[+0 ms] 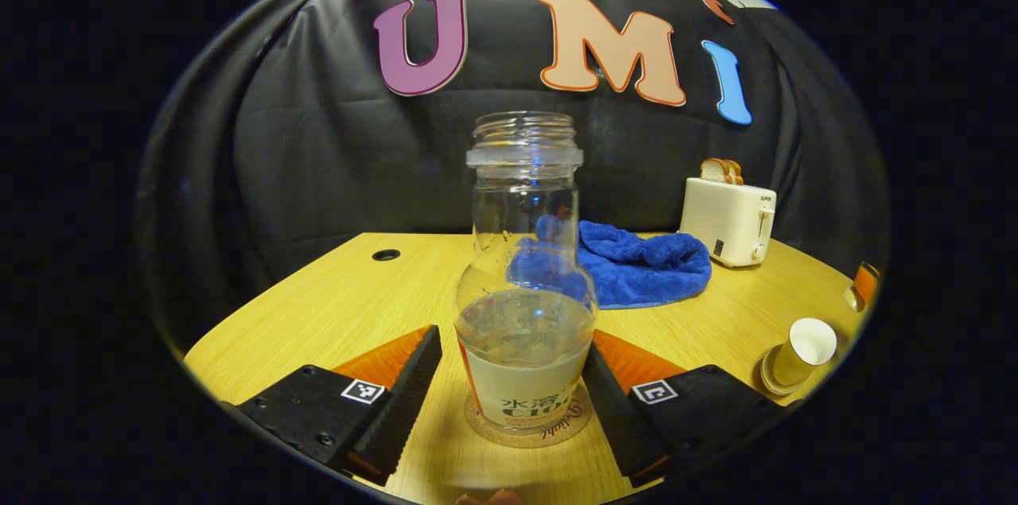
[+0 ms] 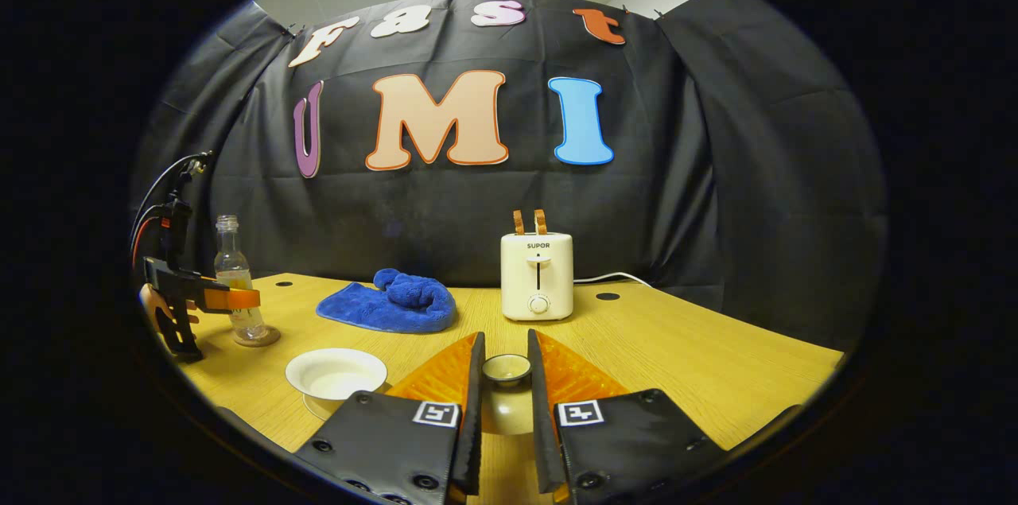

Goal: Open the teacup lid with one hand, grasp the water bottle and pour water into the teacup with the other hand; after pouring, place the water bottle on the coaster and then close the teacup lid.

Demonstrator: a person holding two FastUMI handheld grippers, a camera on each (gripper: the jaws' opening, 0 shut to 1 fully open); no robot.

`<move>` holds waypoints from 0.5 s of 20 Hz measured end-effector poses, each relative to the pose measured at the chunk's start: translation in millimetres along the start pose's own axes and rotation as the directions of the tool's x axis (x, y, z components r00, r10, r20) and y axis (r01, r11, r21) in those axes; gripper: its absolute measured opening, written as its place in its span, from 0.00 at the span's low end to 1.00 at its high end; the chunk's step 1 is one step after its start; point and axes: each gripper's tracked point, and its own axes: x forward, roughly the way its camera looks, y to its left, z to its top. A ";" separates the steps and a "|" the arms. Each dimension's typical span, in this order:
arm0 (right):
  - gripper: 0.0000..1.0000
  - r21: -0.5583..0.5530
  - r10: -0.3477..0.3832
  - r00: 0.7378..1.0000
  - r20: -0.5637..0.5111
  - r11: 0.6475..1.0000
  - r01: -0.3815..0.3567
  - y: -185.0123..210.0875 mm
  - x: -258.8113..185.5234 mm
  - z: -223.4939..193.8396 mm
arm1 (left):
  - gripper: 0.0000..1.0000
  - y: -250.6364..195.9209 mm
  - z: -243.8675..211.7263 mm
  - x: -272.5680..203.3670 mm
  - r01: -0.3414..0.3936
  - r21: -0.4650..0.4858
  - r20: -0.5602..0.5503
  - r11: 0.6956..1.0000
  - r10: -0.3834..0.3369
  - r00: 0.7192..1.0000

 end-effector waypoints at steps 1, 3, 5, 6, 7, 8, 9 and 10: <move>0.30 0.000 0.001 1.000 0.000 1.000 -0.001 0.5 -0.2 0.6 | 0.96 2.4 2.3 -3.4 -0.005 0.013 0.016 1.000 0.005 1.000; 0.31 0.000 0.013 1.000 -0.001 1.000 -0.013 3.0 -0.5 -0.7 | 0.96 4.4 4.3 -10.3 -0.012 0.037 0.043 0.999 0.010 0.999; 0.31 0.001 0.016 1.000 -0.001 1.000 -0.016 3.5 -0.6 -0.7 | 0.96 4.0 1.5 -15.2 -0.005 0.059 0.048 0.998 0.002 0.999; 0.31 0.000 0.017 1.000 -0.001 1.000 -0.017 3.6 -0.7 -0.2 | 0.96 4.1 0.6 -18.4 -0.004 0.064 0.049 0.998 0.001 0.999; 0.30 0.000 0.017 1.000 -0.001 1.000 -0.017 3.9 -0.9 -0.7 | 0.96 1.8 3.9 -18.0 0.006 0.069 0.059 0.998 -0.010 0.998; 0.31 0.000 0.017 1.000 -0.001 1.000 -0.017 4.0 -0.8 -0.2 | 0.96 0.4 5.2 -19.4 0.009 0.072 0.066 0.997 -0.014 0.998; 0.30 0.000 0.017 1.000 -0.001 1.000 -0.017 4.0 -1.0 -0.5 | 0.96 -0.6 4.2 -18.6 0.014 0.075 0.063 0.997 -0.019 0.998; 0.31 0.000 0.017 1.000 0.000 1.000 -0.017 3.8 -0.9 0.1 | 0.96 -2.7 3.2 -17.6 0.019 0.075 0.061 0.997 -0.024 0.998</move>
